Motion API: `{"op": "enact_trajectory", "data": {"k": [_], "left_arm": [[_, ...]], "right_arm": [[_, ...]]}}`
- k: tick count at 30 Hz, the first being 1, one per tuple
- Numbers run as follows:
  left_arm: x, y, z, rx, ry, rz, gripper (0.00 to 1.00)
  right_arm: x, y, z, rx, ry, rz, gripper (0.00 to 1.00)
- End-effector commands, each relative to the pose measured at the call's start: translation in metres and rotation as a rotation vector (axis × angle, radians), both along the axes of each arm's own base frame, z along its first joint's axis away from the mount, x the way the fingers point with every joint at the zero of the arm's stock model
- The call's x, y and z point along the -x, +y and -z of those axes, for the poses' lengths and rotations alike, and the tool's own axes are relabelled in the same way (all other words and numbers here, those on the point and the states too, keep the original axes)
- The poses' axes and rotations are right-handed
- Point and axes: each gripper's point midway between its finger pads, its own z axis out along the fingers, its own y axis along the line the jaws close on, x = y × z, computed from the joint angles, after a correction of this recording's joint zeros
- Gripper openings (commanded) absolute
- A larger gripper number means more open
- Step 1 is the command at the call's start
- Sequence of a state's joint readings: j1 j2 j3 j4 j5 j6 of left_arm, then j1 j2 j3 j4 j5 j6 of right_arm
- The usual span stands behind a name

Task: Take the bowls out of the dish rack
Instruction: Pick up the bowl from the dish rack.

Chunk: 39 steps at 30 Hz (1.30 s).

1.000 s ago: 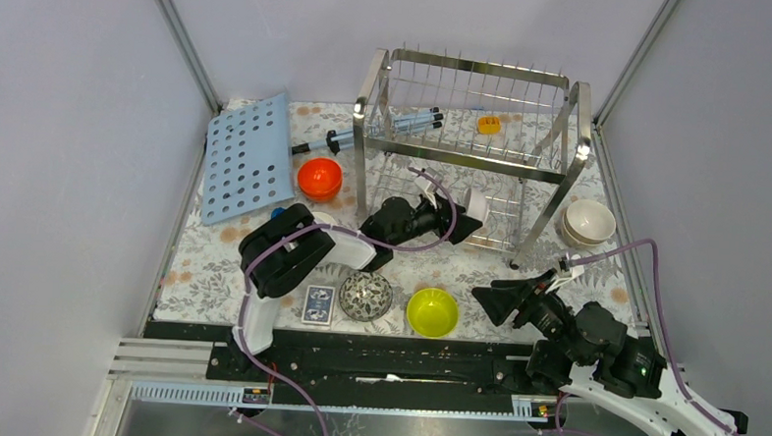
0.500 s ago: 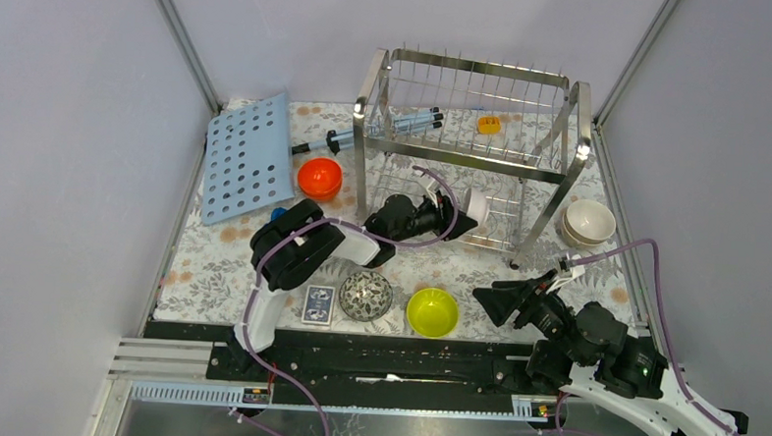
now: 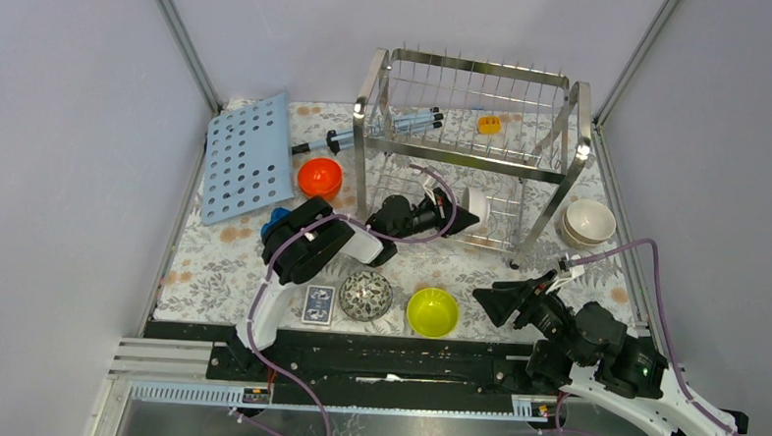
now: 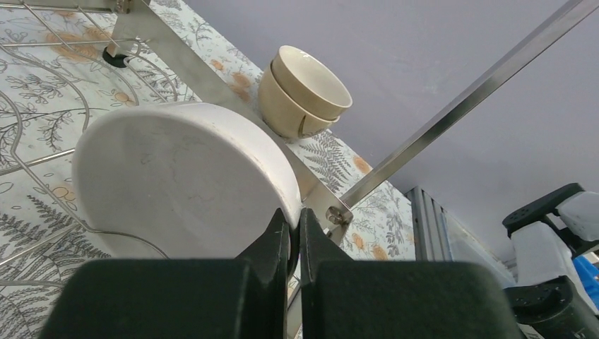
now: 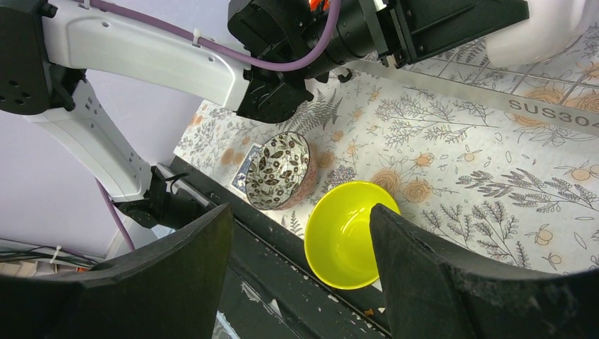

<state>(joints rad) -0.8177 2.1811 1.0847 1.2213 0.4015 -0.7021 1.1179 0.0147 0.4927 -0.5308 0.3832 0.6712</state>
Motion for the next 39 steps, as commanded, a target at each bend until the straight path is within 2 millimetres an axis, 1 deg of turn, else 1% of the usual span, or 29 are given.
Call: {"op": "enact_trajectory", "data": {"k": [1,5,10,18,23,26,35,39], "left_arm": [[0.013,-0.001,-0.046,0.158,-0.091,0.091,0.00],[0.013,0.008,-0.056,0.211,-0.096,0.095,0.00],[0.014,0.020,-0.080,0.290,-0.124,0.122,0.00],[0.017,0.027,-0.108,0.330,-0.159,0.131,0.00],[0.028,0.030,-0.131,0.362,-0.166,0.174,0.00],[0.038,0.030,-0.139,0.370,-0.167,0.218,0.00],[0.059,0.040,-0.150,0.367,-0.177,0.245,0.00],[0.075,0.046,-0.154,0.360,-0.184,0.267,0.00]], "right_arm": [[-0.002,-0.006,-0.017,-0.048,-0.021,0.030,0.77],[-0.003,-0.007,-0.017,-0.044,-0.019,0.032,0.77],[-0.003,-0.006,-0.016,-0.045,-0.019,0.030,0.77],[-0.003,-0.006,-0.015,-0.044,-0.018,0.032,0.77],[-0.003,-0.006,-0.015,-0.040,-0.019,0.033,0.77],[-0.003,-0.006,-0.016,-0.043,-0.022,0.033,0.77],[-0.003,-0.007,-0.016,-0.040,-0.022,0.033,0.77],[-0.004,-0.008,-0.018,-0.043,-0.027,0.040,0.77]]}}
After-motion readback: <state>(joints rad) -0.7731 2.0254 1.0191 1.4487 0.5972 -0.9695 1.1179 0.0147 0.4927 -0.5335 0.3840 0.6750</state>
